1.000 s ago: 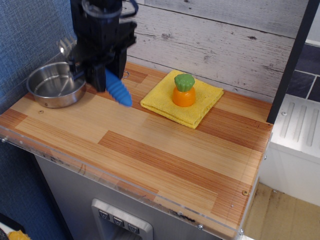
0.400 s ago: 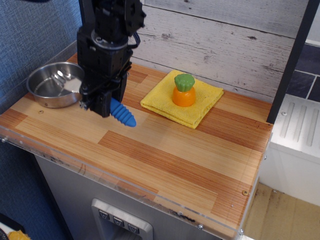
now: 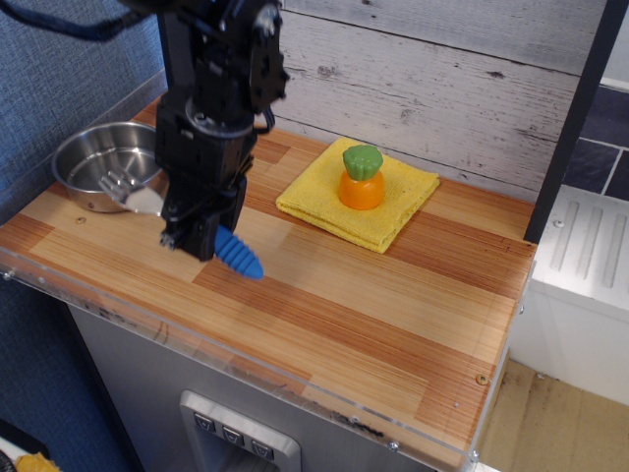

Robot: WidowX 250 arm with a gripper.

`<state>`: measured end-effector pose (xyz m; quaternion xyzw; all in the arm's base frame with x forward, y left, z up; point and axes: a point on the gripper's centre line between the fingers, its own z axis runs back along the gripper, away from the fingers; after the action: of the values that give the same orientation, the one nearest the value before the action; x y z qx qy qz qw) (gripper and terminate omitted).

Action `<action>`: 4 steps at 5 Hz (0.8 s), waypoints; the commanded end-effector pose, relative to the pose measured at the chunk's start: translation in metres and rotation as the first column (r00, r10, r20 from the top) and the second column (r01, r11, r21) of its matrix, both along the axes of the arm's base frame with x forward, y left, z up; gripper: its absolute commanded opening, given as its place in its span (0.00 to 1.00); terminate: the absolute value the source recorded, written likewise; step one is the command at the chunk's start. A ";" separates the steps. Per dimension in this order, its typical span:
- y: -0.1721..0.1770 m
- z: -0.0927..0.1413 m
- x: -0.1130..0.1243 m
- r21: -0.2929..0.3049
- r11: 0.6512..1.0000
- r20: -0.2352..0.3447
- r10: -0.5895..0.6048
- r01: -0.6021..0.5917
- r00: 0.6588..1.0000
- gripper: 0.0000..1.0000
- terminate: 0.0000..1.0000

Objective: PICK UP THE SPOON ANDPUT ON THE TABLE

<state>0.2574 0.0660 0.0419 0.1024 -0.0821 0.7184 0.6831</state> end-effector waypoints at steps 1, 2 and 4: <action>-0.003 -0.019 -0.013 -0.045 0.999 0.015 0.024 -0.023 1.000 0.00 0.00; -0.004 -0.027 -0.012 -0.078 0.997 0.028 0.018 -0.016 0.999 0.00 0.00; -0.008 -0.020 -0.016 -0.093 0.991 0.040 0.104 -0.100 0.994 1.00 0.00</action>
<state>0.2453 0.0720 0.0082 0.0740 -0.0406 0.7572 0.6477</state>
